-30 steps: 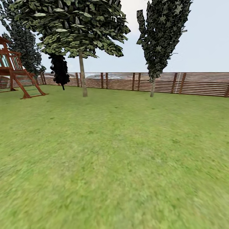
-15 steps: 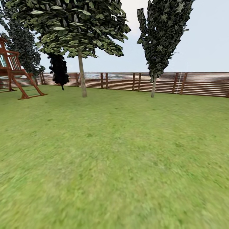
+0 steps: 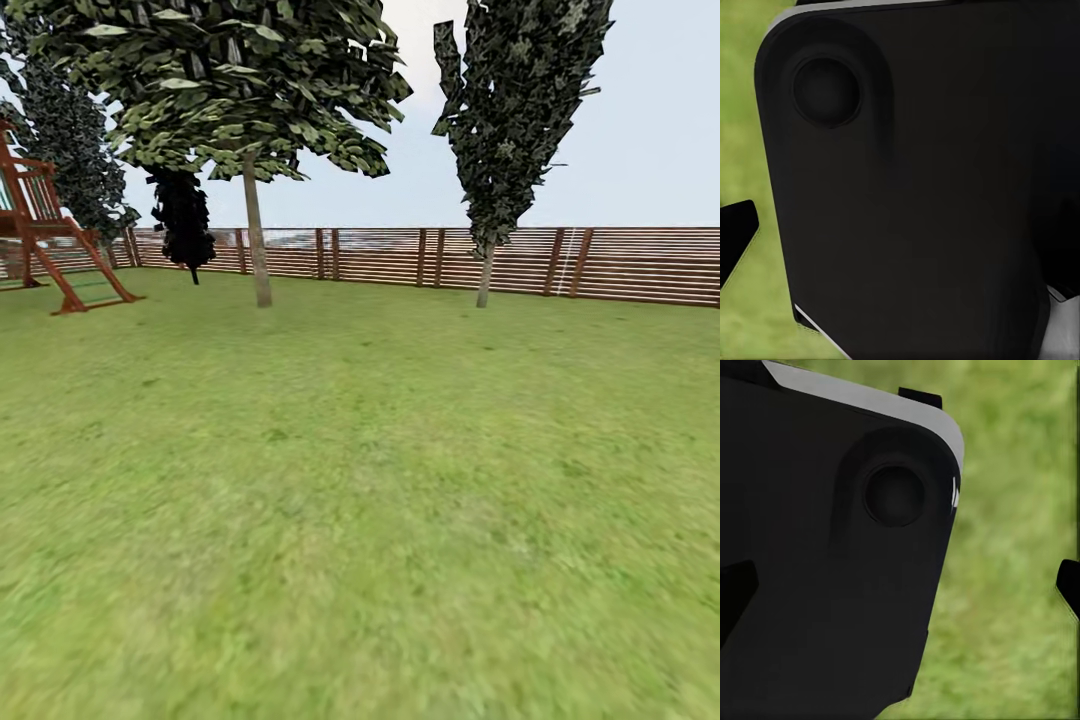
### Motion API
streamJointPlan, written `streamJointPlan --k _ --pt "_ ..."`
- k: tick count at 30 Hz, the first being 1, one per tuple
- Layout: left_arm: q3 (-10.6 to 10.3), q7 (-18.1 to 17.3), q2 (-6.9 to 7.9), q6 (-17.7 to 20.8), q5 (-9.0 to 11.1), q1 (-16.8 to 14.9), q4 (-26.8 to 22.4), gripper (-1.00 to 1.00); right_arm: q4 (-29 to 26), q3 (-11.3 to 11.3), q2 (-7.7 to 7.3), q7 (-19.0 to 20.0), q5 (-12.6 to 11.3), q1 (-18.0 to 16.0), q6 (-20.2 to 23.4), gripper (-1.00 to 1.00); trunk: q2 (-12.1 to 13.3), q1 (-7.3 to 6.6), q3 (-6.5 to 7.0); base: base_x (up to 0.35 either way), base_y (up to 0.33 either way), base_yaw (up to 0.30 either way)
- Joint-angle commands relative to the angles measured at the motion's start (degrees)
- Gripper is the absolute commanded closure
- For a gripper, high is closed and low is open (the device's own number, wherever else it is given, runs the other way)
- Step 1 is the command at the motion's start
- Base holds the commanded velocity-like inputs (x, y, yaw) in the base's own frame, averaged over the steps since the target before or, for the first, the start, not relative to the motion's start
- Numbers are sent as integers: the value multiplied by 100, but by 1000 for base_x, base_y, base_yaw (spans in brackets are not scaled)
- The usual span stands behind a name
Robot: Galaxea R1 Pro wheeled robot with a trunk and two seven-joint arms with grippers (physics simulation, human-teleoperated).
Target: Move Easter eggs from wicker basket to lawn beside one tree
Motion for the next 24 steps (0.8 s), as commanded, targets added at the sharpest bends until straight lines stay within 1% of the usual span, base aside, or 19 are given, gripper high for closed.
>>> streamJointPlan --k 1,24 --pt "-5 -16 2 0 -4 4 -13 -100 12 28 0 8 11 -8 0 -100 -2 3 -4 334 0 0" --pt "-2 -16 2 0 -4 4 -13 -100 12 28 0 8 11 -8 0 -100 -2 3 -4 334 0 0"
